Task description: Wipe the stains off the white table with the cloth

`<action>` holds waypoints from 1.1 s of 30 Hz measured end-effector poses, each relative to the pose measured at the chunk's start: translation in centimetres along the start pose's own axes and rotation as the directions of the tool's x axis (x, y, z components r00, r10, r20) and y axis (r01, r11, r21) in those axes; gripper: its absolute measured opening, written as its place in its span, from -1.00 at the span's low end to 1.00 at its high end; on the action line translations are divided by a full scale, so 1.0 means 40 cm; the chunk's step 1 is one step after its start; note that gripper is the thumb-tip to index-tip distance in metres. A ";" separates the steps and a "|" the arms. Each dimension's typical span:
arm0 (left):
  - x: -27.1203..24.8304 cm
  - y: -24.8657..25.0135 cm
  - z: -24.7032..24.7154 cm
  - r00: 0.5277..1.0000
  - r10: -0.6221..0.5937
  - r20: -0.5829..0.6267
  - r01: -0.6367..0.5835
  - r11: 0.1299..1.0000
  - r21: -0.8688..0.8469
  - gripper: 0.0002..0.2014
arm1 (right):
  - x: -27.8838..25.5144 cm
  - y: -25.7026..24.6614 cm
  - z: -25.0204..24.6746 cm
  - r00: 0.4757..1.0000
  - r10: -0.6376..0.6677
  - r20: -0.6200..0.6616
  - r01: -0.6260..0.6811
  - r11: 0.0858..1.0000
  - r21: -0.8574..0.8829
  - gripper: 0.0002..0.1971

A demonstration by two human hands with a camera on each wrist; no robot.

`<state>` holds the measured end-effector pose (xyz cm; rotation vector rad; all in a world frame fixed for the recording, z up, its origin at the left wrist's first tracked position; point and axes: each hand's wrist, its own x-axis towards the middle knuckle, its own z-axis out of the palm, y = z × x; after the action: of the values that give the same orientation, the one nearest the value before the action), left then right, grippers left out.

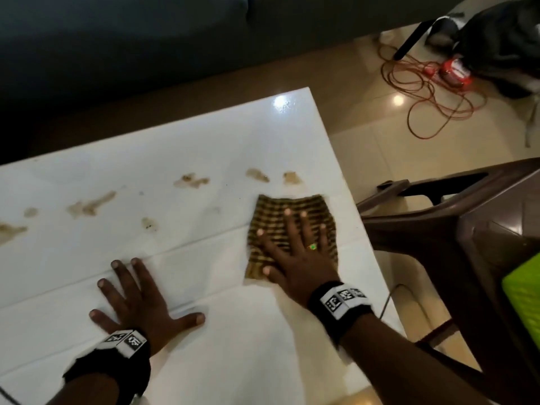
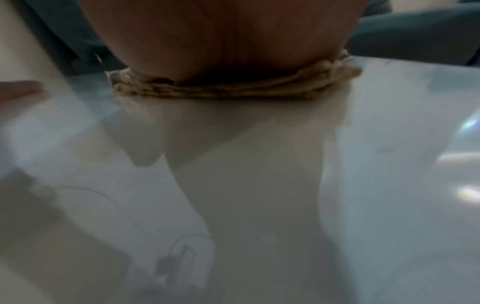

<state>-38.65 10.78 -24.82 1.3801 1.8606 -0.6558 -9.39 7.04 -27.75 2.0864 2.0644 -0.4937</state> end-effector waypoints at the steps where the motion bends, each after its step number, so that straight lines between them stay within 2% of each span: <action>1: 0.001 0.001 -0.002 1.000 0.004 0.001 -0.004 1.000 -0.001 0.70 | 0.002 -0.010 0.002 0.999 -0.044 0.001 0.044 0.999 -0.009 -0.27; 3: 0.000 0.010 -0.006 1.000 0.002 0.015 -0.003 1.000 0.001 0.70 | 0.024 0.035 -0.011 0.992 -0.124 0.007 0.124 0.992 -0.023 -0.29; 5: -0.001 0.014 -0.009 0.999 -0.013 0.035 0.012 1.000 0.014 0.70 | 0.072 0.109 -0.031 0.991 -0.133 -0.001 0.133 0.991 -0.031 -0.31; 9: 0.000 0.017 -0.010 0.999 -0.025 0.033 0.023 0.999 0.047 0.71 | 0.164 0.208 -0.066 0.998 0.041 0.042 -0.039 0.998 -0.040 -0.30; 11: 0.001 0.014 -0.010 0.999 -0.029 0.025 0.028 0.998 0.051 0.72 | 0.143 0.191 -0.059 0.997 0.047 0.061 -0.046 0.999 -0.023 -0.30; 17: 0.000 0.019 -0.017 0.997 -0.047 0.057 0.044 0.997 0.059 0.72 | -0.101 0.130 0.014 0.991 -0.023 0.136 0.020 1.000 0.018 -0.26; 19: 0.000 0.019 -0.019 0.996 -0.052 0.069 0.047 0.996 0.072 0.72 | -0.082 0.140 -0.004 0.987 -0.011 0.160 0.006 0.999 0.032 -0.27; 22: 0.001 0.020 -0.024 0.995 -0.062 0.072 0.056 0.996 0.076 0.72 | 0.058 0.149 -0.041 0.989 0.094 0.112 -0.098 0.994 0.038 -0.27; 24: 0.000 0.022 -0.023 0.996 -0.059 0.074 0.052 0.995 0.090 0.71 | 0.167 0.154 -0.073 0.974 0.191 0.124 -0.200 0.978 0.065 -0.26; 26: -0.005 0.025 -0.026 0.996 -0.055 0.071 0.048 0.994 0.096 0.70 | 0.221 0.150 -0.090 0.965 0.231 0.127 -0.242 0.967 0.078 -0.25; 28: -0.010 0.025 -0.031 0.996 -0.056 0.075 0.048 0.994 0.101 0.69 | 0.189 0.118 -0.073 0.967 0.221 0.126 -0.232 0.970 0.077 -0.26; 30: -0.011 0.025 -0.034 0.995 -0.062 0.083 0.054 0.993 0.101 0.69 | 0.105 0.065 -0.043 0.981 0.156 0.114 -0.165 0.984 0.072 -0.25; 33: -0.010 0.030 -0.037 0.994 -0.063 0.086 0.054 0.993 0.106 0.67 | 0.036 0.039 -0.028 0.977 0.110 0.184 -0.126 0.989 0.081 -0.25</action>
<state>-37.82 12.01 -23.58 1.3430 1.8239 -0.8401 -7.74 8.73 -27.36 2.1126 1.8390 -0.7414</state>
